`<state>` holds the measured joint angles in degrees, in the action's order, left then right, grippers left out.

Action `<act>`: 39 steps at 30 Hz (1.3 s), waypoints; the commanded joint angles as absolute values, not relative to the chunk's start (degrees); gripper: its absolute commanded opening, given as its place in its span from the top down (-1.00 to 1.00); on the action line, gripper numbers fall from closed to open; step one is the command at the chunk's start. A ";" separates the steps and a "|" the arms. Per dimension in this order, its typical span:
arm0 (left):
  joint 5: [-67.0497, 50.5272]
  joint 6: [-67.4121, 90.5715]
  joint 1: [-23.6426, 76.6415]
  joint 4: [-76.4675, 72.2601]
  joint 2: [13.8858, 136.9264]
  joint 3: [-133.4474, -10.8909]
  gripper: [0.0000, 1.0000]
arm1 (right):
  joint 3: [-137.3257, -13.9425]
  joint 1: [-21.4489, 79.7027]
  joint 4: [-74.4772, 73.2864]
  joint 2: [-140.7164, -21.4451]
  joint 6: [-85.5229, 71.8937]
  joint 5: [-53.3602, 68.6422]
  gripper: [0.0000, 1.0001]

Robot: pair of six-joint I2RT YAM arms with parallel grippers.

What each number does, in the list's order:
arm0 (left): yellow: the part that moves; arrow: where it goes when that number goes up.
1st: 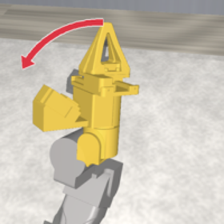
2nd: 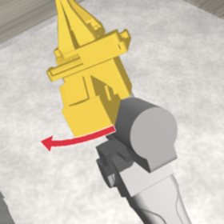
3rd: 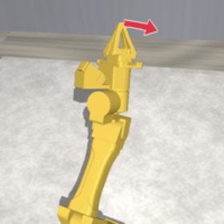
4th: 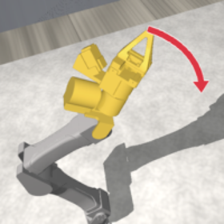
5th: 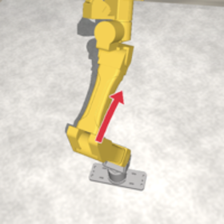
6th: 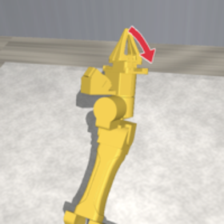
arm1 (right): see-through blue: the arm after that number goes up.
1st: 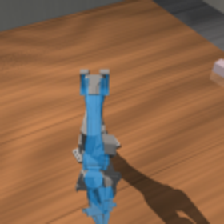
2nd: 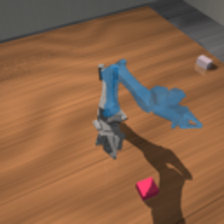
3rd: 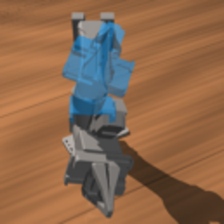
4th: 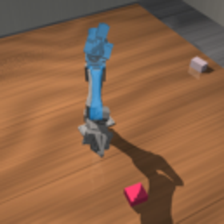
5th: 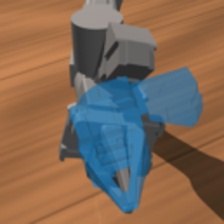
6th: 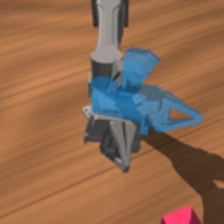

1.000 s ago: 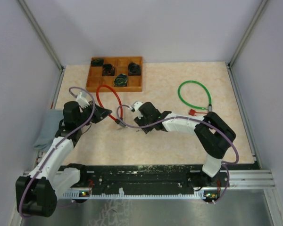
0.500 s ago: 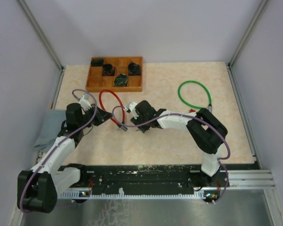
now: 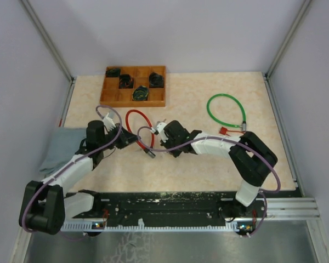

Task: Unlock with the key
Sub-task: Pick up the key from the center of the board, then place the lock at the center of the board.

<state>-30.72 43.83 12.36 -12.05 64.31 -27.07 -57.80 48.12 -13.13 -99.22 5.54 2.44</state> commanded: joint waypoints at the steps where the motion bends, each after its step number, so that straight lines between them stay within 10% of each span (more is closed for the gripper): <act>1: -30.66 46.35 14.98 -20.67 66.20 -26.22 1.00 | -55.09 47.12 -12.65 -90.68 2.64 -1.57 1.00; 15: -24.79 50.78 21.26 -30.28 79.20 -26.18 0.80 | -49.48 46.93 -10.64 -78.26 -2.70 -6.96 1.00; 27: -16.94 46.75 21.27 -22.81 80.40 -27.92 -0.12 | -49.36 47.27 -8.65 -76.46 -4.86 -5.86 1.00; 39: -9.78 39.27 21.24 -9.20 64.84 -29.38 -0.49 | -47.47 52.26 -0.63 -75.70 -7.78 -11.27 1.00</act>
